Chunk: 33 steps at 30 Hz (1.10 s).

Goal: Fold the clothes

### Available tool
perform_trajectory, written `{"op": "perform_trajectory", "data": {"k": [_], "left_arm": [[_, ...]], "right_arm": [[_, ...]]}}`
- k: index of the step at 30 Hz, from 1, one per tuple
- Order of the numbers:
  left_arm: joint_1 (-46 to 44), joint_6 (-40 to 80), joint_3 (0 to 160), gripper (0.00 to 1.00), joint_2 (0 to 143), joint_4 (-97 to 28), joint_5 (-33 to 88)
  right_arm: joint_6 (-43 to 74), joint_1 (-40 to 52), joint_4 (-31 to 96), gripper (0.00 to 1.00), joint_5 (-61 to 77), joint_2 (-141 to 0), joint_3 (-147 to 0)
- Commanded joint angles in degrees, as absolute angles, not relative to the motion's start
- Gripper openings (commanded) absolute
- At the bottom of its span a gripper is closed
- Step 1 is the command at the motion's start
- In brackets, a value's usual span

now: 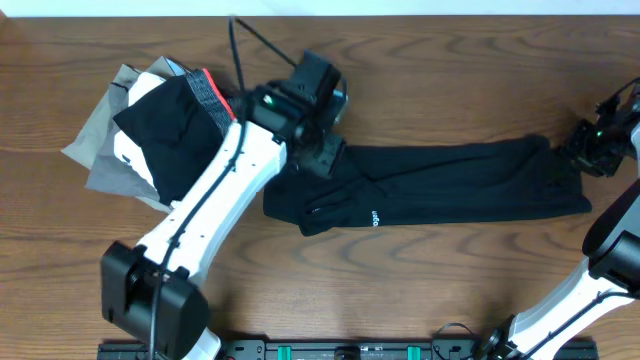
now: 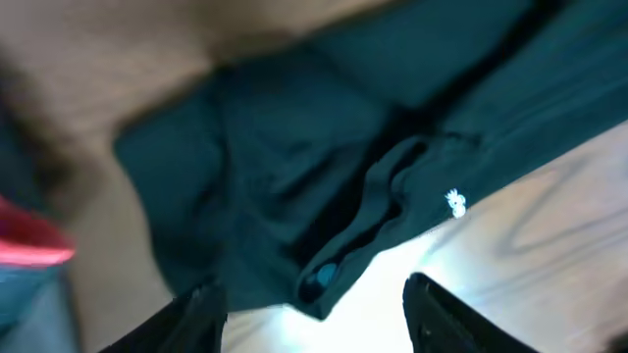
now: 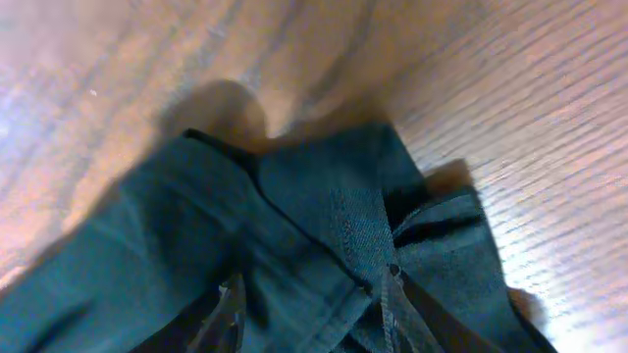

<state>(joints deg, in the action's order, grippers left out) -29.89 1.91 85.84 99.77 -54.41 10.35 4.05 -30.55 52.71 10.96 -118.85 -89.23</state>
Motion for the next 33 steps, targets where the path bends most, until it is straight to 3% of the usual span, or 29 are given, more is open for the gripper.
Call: {"op": "perform_trajectory", "data": {"k": [1,7,11,14,21,23,25,26,33], "left_arm": [[-29.95,2.22,77.52,0.60,100.01,-49.04,14.09],[-29.95,1.98,66.50,0.59,100.03,-35.97,13.93],[-29.95,2.00,60.62,0.38,100.20,-29.91,13.91],[-29.95,2.00,58.65,0.29,100.47,-29.21,13.91],[-29.95,2.02,58.50,0.25,100.62,-28.56,11.09],[-29.95,2.02,58.50,0.25,100.62,-28.40,11.11],[-29.95,2.02,58.50,0.25,100.62,-28.32,11.11],[-29.95,2.02,58.50,0.25,100.62,-28.21,11.11],[-29.95,2.04,58.50,0.25,100.62,-28.08,11.11]], "right_arm": [[3.31,-29.69,51.35,0.43,13.80,-117.69,-86.19],[3.11,-29.71,49.50,0.28,17.30,-117.69,-84.09],[4.01,-30.00,49.76,0.10,12.93,-117.64,-84.27],[6.85,-30.87,51.99,0.03,6.61,-117.30,-85.60],[6.85,-32.60,51.99,0.01,6.09,-114.48,-86.24],[6.83,-32.62,51.99,0.06,9.58,-114.37,-86.21],[6.70,-32.49,52.25,0.37,12.78,-114.50,-86.06],[6.61,-32.34,52.31,0.42,13.61,-114.50,-85.78],[6.66,-30.85,49.63,0.49,13.56,-115.09,-83.09]]}}
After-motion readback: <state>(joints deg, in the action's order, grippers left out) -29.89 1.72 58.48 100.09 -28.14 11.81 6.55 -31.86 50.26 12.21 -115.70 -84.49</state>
